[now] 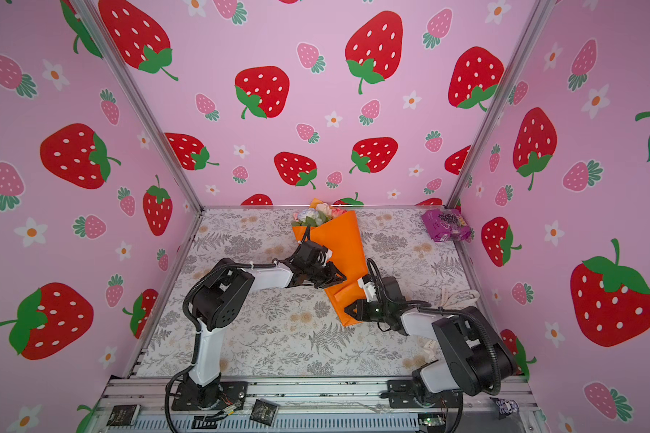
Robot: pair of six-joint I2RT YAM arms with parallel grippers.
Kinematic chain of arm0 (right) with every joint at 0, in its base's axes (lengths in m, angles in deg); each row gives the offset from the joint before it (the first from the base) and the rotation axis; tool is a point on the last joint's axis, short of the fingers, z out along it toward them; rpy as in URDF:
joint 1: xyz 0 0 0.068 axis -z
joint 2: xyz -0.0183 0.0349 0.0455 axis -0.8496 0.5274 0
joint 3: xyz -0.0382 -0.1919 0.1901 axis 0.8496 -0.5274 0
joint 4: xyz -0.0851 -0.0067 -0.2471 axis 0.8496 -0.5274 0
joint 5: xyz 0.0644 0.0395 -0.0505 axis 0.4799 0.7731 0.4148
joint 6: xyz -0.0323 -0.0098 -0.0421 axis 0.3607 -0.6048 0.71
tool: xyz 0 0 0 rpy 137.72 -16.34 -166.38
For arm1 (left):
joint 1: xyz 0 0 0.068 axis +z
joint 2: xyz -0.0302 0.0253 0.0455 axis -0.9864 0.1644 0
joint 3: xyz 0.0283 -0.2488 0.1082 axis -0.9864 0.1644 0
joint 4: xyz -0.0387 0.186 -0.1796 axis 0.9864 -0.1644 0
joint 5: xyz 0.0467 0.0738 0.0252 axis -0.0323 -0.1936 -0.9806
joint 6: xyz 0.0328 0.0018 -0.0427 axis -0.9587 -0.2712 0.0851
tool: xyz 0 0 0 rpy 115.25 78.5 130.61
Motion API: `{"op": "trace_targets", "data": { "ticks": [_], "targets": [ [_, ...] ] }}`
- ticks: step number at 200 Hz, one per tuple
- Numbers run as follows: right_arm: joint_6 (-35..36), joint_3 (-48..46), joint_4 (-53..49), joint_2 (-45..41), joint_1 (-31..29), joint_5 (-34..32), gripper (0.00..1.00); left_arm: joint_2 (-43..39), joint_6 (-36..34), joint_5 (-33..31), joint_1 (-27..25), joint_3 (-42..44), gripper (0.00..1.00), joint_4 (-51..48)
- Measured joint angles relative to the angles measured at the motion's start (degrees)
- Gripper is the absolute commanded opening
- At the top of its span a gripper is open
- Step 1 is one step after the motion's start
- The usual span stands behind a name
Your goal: Tie the bouquet of fake flowers
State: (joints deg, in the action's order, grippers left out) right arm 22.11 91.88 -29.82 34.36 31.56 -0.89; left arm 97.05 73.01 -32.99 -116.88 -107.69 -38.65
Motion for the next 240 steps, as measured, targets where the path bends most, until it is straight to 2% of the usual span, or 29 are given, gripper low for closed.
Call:
{"op": "trace_targets", "data": {
  "ticks": [13,29,54,89,141,155,205,240],
  "targets": [
    [-0.13,1.7,0.07,-0.79,2.71,0.81,0.25,0.0,-0.44,-0.31,0.28,0.11,0.22,-0.66],
    [-0.02,5.75,-0.2,0.42,6.38,1.57,0.18,-0.02,-1.2,-0.48,0.33,0.11,0.22,-0.66],
    [1.27,15.82,-0.26,8.55,10.78,2.1,0.11,-0.02,-2.12,-0.7,0.33,0.11,0.21,-0.96],
    [2.14,30.67,-0.83,23.3,13.35,1.86,0.11,-0.02,-3.3,-0.7,0.33,0.11,0.21,-1.95],
    [2.64,50.95,-1.86,41.35,13.73,1.92,0.11,-0.02,-4.2,-0.63,0.33,0.11,0.18,-2.32],
    [2.4,53.57,-1.95,44.44,13.75,1.79,0.11,-0.02,-4.28,-0.61,0.33,0.11,0.18,-2.4],
    [1.29,64.76,-3.82,54.9,13.77,0.04,0.12,0.0,-4.85,-0.04,0.35,0.31,0.07,-2.6],
    [-0.68,72.41,-4.2,59.43,13.88,-2.32,0.15,0.09,-5.01,0.83,0.55,1.27,0.07,-2.43]
  ]
}}
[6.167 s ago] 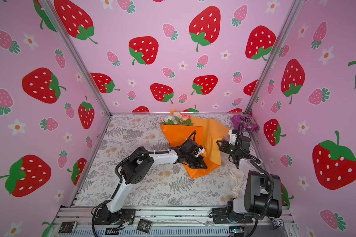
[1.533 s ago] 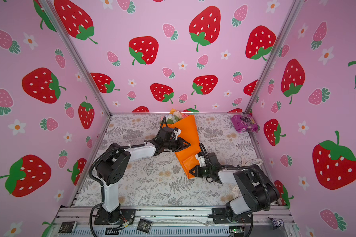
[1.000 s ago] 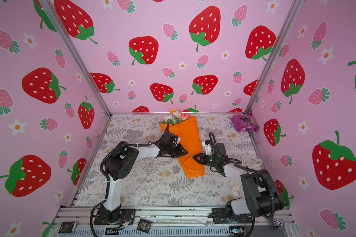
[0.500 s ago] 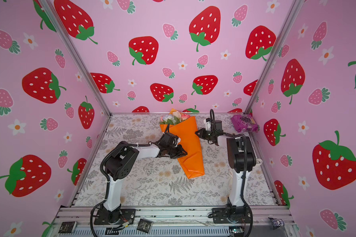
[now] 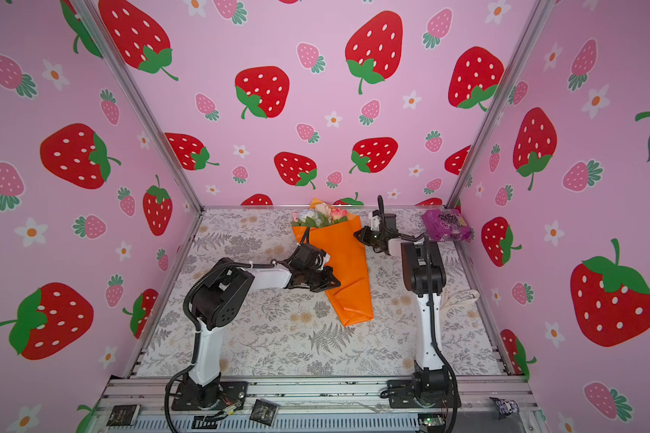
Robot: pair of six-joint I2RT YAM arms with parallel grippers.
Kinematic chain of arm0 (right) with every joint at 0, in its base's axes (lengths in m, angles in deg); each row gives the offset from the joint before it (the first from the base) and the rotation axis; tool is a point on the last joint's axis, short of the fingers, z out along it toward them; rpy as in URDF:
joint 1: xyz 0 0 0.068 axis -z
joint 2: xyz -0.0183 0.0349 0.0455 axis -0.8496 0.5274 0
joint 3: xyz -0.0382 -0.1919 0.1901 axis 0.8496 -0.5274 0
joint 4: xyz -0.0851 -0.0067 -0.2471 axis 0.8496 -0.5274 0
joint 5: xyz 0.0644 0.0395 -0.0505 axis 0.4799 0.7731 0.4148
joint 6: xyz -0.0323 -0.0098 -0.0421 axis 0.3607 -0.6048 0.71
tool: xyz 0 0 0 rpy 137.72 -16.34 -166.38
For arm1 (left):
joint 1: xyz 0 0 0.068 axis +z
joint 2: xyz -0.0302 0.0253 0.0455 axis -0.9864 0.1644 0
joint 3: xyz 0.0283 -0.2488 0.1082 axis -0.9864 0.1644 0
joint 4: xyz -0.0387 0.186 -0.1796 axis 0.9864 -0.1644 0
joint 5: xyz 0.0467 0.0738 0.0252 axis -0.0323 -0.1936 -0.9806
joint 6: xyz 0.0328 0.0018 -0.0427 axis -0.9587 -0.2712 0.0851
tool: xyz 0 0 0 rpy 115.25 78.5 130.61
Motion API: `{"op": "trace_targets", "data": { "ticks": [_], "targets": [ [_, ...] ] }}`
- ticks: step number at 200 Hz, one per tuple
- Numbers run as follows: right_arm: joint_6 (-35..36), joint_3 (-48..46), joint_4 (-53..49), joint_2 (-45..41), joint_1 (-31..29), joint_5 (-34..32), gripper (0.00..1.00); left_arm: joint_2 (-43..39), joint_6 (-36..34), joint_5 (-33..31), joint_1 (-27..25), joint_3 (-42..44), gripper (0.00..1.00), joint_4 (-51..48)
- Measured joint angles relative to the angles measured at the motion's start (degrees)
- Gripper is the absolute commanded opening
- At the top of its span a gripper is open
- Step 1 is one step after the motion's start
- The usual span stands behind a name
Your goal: Tie the bouquet of fake flowers
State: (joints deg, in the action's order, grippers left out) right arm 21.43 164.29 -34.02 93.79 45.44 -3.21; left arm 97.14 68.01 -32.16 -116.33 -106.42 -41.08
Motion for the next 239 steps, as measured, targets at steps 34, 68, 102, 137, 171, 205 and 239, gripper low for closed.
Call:
{"op": "trace_targets", "data": {
  "ticks": [34,68,102,137,171,205,239],
  "targets": [
    [-2.84,10.16,-1.55,5.88,0.37,-1.75,0.19,0.0,-0.17,0.5,0.22,0.59,0.02,0.85],
    [-5.9,19.85,-3.93,10.97,0.94,-3.98,0.22,0.0,-0.22,0.72,0.28,0.66,0.02,1.03],
    [-6.84,33.03,-11.08,16.72,1.92,-2.67,0.25,0.0,-0.22,0.92,0.31,0.72,0.08,1.14],
    [-0.66,29.99,-19.52,9.18,2.8,-0.59,0.4,-0.79,-0.87,1.53,0.33,0.7,0.27,1.11],
    [6.67,2.95,-21.31,-15.82,3.1,-1.36,0.48,-4.46,-1.27,1.31,0.33,0.61,0.4,-0.28],
    [10.19,-20.52,-16.92,-34.84,3.1,-1.6,0.51,-10.78,-1.75,-1.6,0.33,0.7,0.53,-2.56],
    [12.04,-35.93,-17.22,-37.62,2.91,-2.03,0.55,-15.23,-1.29,-5.62,0.76,2.54,0.59,-4.33]
  ]
}}
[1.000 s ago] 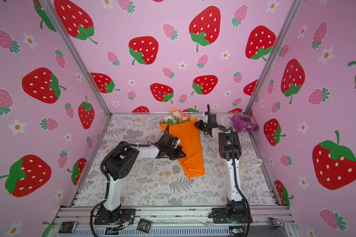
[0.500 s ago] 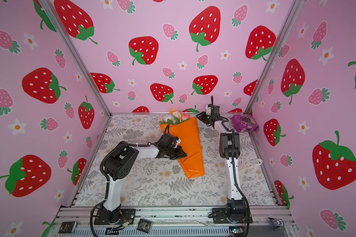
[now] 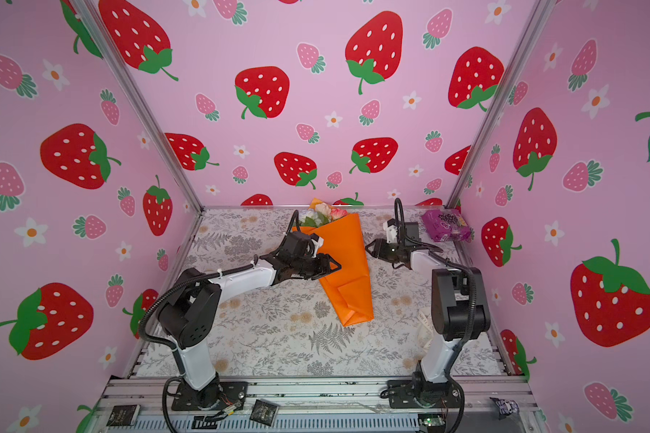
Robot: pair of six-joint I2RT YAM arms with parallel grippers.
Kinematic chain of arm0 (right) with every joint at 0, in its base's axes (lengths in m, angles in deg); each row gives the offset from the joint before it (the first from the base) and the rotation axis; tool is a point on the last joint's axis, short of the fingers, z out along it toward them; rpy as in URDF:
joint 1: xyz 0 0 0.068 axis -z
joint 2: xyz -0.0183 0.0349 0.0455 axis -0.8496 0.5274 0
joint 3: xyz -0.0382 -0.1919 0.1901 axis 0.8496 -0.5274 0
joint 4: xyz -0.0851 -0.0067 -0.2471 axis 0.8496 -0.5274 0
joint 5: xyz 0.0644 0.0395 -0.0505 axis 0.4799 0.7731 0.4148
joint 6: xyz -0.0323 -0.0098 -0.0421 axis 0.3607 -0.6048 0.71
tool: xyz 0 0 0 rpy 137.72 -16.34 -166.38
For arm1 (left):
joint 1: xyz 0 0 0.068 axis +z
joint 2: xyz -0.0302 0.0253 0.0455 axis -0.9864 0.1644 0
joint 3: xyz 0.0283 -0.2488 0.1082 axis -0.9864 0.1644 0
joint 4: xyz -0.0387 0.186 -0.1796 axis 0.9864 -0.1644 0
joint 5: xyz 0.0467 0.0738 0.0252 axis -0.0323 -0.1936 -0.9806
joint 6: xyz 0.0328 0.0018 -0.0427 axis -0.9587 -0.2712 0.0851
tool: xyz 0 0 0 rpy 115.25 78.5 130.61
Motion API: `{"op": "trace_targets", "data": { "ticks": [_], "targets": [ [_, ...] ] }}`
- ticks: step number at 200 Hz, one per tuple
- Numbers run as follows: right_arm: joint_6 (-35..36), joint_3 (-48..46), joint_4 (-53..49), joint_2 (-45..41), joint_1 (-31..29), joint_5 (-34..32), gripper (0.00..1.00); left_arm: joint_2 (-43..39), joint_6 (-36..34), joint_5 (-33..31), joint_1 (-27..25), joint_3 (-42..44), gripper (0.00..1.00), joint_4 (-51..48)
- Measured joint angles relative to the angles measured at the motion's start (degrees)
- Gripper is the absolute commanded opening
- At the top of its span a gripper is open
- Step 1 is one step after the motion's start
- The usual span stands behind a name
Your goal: Tie the bouquet of fake flowers
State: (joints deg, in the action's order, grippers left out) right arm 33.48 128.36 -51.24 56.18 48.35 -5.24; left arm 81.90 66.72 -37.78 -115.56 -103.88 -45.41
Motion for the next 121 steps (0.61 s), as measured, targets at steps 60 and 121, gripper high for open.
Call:
{"op": "trace_targets", "data": {
  "ticks": [60,121],
  "targets": [
    [3.06,-10.27,-0.96,-3.26,-0.55,-0.35,0.55,-2.91,3.41,-5.64,2.03,7.65,0.74,-1.57],
    [4.11,-11.39,1.18,-2.21,-0.94,2.69,0.53,1.92,7.93,-1.4,5.33,9.35,0.7,5.16]
  ]
}}
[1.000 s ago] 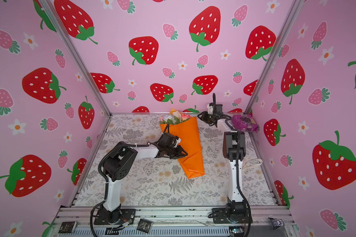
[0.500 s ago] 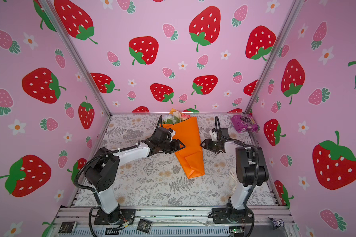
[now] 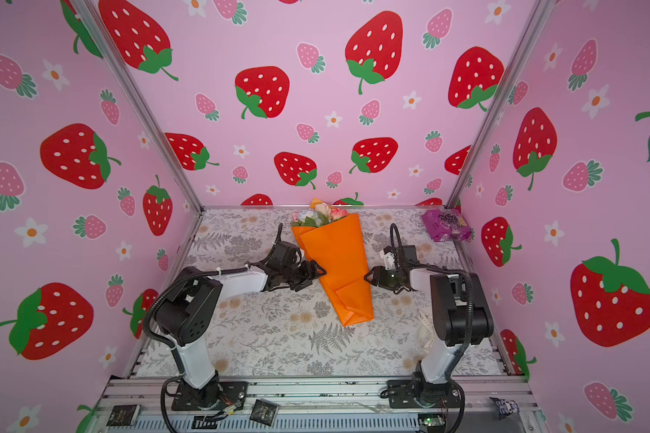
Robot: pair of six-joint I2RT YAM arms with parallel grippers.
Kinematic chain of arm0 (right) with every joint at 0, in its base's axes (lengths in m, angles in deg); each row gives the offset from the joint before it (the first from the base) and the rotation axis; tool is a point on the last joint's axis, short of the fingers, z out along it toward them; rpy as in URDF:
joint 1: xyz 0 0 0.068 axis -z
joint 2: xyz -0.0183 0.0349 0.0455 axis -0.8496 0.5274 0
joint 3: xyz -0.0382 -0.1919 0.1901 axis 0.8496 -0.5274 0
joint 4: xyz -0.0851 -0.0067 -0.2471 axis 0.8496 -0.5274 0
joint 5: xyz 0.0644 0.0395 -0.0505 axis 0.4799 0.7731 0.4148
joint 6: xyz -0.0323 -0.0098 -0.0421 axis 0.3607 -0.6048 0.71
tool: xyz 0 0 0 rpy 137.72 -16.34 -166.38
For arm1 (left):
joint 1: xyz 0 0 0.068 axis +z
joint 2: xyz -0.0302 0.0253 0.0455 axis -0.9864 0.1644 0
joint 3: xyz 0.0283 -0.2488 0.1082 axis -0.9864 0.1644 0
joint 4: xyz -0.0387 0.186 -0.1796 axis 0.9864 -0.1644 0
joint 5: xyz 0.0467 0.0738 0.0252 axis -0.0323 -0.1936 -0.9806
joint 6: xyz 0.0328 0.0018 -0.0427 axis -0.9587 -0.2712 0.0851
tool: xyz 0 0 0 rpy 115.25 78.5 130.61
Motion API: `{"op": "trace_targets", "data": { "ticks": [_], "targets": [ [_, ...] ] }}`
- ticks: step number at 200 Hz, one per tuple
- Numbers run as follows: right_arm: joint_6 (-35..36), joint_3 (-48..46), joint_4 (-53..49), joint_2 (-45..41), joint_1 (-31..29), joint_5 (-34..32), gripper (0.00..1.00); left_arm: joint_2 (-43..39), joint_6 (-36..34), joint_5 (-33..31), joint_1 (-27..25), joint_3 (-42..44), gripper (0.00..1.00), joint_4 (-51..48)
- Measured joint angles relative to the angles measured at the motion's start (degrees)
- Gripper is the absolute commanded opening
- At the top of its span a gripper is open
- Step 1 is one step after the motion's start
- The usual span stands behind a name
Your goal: Tie the bouquet of fake flowers
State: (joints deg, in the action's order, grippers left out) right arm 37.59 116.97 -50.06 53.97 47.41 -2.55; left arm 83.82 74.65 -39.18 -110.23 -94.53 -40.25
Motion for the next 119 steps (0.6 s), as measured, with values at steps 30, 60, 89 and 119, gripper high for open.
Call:
{"op": "trace_targets", "data": {
  "ticks": [30,60,89,119],
  "targets": [
    [-0.31,0.02,2.4,1.51,-0.39,2.71,0.52,3.87,2.45,2.73,1.31,-0.2,0.54,4.61],
    [-1.31,0.44,4.61,3.17,-1.11,4.44,0.42,6.88,3.63,4.98,2.34,-1.49,0.36,7.96],
    [-3.8,0.57,8.17,5.11,-2.1,5.6,0.34,9.9,4.35,6.4,3.32,-3.85,0.26,9.07],
    [-7.34,0.76,12.85,7.48,-3.8,6.56,0.23,10.75,3.8,6.29,4.85,-5.01,0.18,8.15]
  ]
}}
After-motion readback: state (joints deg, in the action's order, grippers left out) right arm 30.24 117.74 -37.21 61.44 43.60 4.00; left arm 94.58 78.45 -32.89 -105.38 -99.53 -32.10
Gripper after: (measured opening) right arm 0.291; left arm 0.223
